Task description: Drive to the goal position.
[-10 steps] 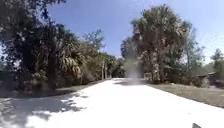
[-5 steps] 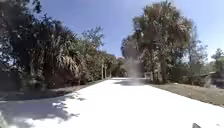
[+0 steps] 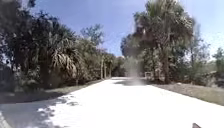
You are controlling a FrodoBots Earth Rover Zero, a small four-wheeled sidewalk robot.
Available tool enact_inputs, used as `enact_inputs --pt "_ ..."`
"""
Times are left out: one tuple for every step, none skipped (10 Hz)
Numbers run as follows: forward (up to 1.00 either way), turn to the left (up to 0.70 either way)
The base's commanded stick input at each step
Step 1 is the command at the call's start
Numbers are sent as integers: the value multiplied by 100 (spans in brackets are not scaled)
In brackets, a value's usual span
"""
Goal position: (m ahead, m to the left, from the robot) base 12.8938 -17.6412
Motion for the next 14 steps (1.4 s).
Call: enact_inputs --pt "70 0" --pt "70 0" --pt "70 0" --pt "70 0" --pt "70 0" --pt "70 0" --pt "70 0" --pt "70 0" --pt "70 0" --pt "70 0" --pt "70 0" --pt "70 0" --pt "70 0" --pt "70 0"
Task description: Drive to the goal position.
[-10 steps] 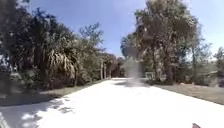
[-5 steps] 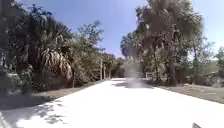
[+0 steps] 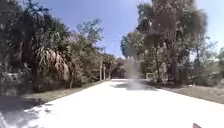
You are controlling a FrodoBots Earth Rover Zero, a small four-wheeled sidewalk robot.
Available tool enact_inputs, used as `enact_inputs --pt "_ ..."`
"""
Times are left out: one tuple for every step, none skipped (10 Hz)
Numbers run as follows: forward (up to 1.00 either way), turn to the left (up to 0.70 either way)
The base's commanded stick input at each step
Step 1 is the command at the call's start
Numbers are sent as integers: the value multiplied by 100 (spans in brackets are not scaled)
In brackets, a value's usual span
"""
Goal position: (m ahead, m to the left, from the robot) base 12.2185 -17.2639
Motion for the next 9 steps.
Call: enact_inputs --pt "70 0" --pt "70 0" --pt "70 -4" --pt "70 -14" --pt "70 -14" --pt "70 -14" --pt "70 -14" --pt "70 -14" --pt "70 -14"
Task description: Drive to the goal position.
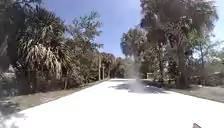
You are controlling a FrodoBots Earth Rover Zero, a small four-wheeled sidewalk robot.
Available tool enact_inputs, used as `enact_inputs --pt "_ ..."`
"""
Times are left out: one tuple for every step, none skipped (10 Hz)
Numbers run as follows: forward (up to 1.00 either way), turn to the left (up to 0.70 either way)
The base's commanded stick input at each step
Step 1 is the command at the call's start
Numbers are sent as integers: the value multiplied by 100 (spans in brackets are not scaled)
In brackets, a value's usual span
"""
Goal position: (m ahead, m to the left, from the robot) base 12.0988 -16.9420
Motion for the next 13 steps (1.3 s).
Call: enact_inputs --pt "70 -5" --pt "70 0" --pt "70 0" --pt "70 0" --pt "70 0" --pt "70 0" --pt "70 0" --pt "70 0" --pt "70 0" --pt "70 0" --pt "70 0" --pt "70 0" --pt "70 0"
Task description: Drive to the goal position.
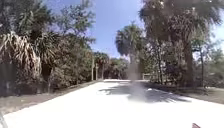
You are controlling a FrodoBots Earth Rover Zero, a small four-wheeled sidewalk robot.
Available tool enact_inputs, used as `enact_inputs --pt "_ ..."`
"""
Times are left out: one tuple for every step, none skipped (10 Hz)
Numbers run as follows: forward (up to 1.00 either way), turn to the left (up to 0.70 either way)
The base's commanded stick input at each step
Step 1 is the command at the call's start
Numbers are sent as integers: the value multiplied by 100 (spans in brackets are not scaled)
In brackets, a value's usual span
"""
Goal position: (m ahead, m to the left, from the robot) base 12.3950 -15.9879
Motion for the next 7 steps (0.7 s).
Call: enact_inputs --pt "70 0" --pt "70 0" --pt "70 0" --pt "70 0" --pt "70 0" --pt "70 0" --pt "70 0"
